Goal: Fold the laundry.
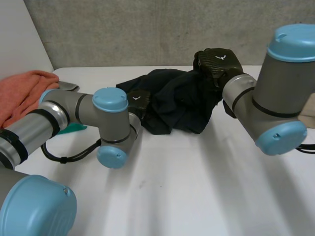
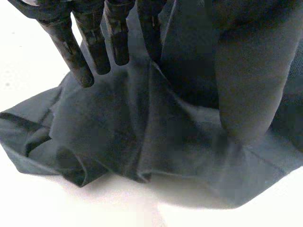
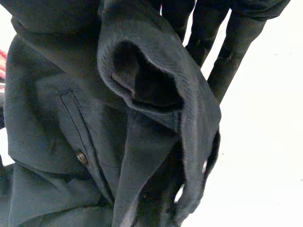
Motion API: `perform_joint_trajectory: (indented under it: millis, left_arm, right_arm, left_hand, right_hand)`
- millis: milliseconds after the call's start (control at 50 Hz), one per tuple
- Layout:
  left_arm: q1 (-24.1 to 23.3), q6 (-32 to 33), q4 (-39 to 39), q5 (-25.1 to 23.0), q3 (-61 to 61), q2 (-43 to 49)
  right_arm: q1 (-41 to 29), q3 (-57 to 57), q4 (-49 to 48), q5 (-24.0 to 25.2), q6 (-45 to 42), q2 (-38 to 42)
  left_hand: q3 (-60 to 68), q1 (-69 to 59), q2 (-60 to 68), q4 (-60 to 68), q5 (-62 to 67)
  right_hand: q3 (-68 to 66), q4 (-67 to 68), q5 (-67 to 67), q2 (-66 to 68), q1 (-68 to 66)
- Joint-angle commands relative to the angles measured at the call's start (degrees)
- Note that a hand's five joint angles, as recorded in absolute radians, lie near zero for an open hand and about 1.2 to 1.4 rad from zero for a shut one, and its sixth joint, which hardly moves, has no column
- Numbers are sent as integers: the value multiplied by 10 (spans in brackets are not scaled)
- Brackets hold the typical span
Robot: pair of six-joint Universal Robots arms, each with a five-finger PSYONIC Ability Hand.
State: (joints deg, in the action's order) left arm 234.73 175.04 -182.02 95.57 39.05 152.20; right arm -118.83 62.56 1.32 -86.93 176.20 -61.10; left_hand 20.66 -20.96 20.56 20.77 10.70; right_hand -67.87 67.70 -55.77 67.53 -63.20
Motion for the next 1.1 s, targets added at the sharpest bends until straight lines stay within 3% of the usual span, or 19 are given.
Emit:
perform_joint_trajectory:
  millis: [20, 60, 160, 260, 320, 420, 500, 660, 800, 880, 960, 1040, 1060, 1100]
  left_arm:
    - [-20, -35, 6, -15, -3, 5]
    - [-30, -42, 15, -20, 6, -2]
    - [-23, -31, 75, -20, 49, -91]
    - [32, -5, 136, -23, 124, -261]
    - [57, 38, 159, -27, 147, -345]
    - [78, 150, 211, -74, 165, -442]
    - [79, 204, 244, -95, 165, -476]
    - [75, 220, 248, -96, 195, -474]
    - [75, 232, 232, -94, 200, -380]
    - [76, 260, 191, -92, 143, -303]
    - [74, 294, 100, -84, 58, -247]
    - [74, 318, -80, -88, 1, -231]
    - [76, 323, -179, -88, -3, -234]
    - [74, 324, -285, -89, 2, -235]
  right_arm:
    - [3, 47, -3, -3, 1, -39]
    - [11, 43, -5, -3, -1, -46]
    - [12, 33, -4, -2, -44, -51]
    - [43, 32, 32, -7, -209, -67]
    - [47, 31, 54, -7, -262, -81]
    - [48, 31, 103, -8, -325, -143]
    - [48, 27, 138, -6, -335, -169]
    - [49, 13, 231, 9, -346, -179]
    - [50, -4, 254, 13, -371, -94]
    - [48, -59, 250, 4, -375, -25]
    - [43, -153, 192, -20, -372, 49]
    - [40, -264, 47, -57, -368, 95]
    - [40, -295, -40, -65, -359, 101]
    - [40, -307, -138, -66, -348, 101]
  left_hand:
    - [400, -397, 401, 398, 399]
    - [592, -589, 593, 591, 592]
    - [593, -590, 594, 592, 593]
    - [593, -590, 594, 592, 593]
    - [593, -590, 594, 592, 593]
    - [593, -590, 594, 592, 593]
    - [593, -590, 594, 592, 593]
    - [593, -590, 594, 592, 593]
    - [593, -590, 594, 592, 593]
    - [593, -590, 594, 592, 593]
    - [593, -590, 594, 592, 593]
    - [593, -590, 594, 592, 593]
    - [593, -590, 594, 592, 593]
    - [593, -590, 594, 592, 593]
  right_hand:
    - [-121, 123, -142, 125, -168]
    - [-121, 123, -142, 125, -168]
    - [-121, 123, -142, 125, -168]
    - [-121, 123, -142, 125, -168]
    - [-121, 123, -142, 125, -168]
    - [-121, 123, -142, 125, -168]
    - [-121, 123, -142, 125, -168]
    - [-121, 123, -142, 125, -168]
    - [-121, 123, -142, 125, -168]
    - [-121, 123, -142, 125, -168]
    - [-121, 123, -142, 125, -168]
    - [-121, 123, -142, 125, -168]
    - [-121, 123, -142, 125, -168]
    - [-121, 123, -142, 125, -168]
